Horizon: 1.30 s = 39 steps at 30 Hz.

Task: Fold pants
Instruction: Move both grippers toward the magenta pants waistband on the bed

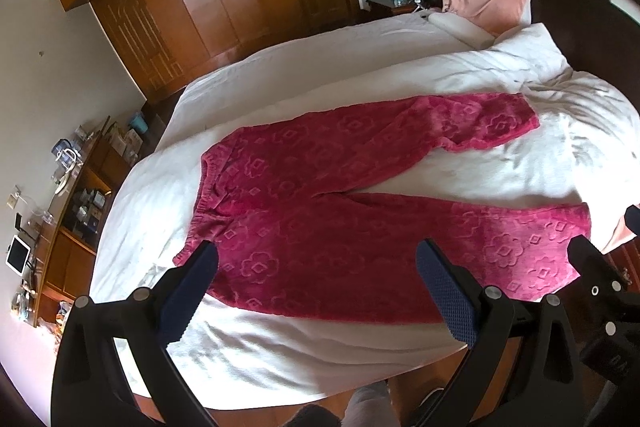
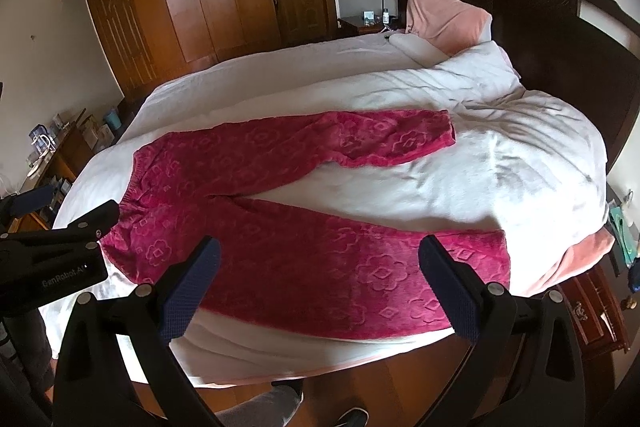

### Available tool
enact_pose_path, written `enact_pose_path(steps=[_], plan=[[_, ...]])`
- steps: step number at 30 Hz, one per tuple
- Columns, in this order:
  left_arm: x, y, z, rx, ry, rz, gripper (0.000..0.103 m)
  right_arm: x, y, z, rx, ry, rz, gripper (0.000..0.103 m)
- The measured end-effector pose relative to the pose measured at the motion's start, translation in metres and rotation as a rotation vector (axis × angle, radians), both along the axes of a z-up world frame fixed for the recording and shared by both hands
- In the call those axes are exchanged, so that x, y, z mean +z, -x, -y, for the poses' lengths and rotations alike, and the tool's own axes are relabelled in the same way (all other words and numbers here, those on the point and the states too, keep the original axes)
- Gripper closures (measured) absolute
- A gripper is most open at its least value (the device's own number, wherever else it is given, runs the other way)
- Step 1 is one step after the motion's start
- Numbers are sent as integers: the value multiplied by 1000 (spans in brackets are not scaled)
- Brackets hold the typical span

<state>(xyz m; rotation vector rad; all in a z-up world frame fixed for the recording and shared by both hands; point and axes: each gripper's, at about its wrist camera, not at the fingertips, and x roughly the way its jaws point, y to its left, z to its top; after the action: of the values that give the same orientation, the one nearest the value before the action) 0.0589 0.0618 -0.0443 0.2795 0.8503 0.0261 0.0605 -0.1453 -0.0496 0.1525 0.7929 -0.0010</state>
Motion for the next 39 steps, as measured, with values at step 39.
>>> enact_pose_path(steps=[39], plan=[[-35, -91, -41, 45, 43, -130, 5, -29, -88, -33, -3, 12, -108, 3]])
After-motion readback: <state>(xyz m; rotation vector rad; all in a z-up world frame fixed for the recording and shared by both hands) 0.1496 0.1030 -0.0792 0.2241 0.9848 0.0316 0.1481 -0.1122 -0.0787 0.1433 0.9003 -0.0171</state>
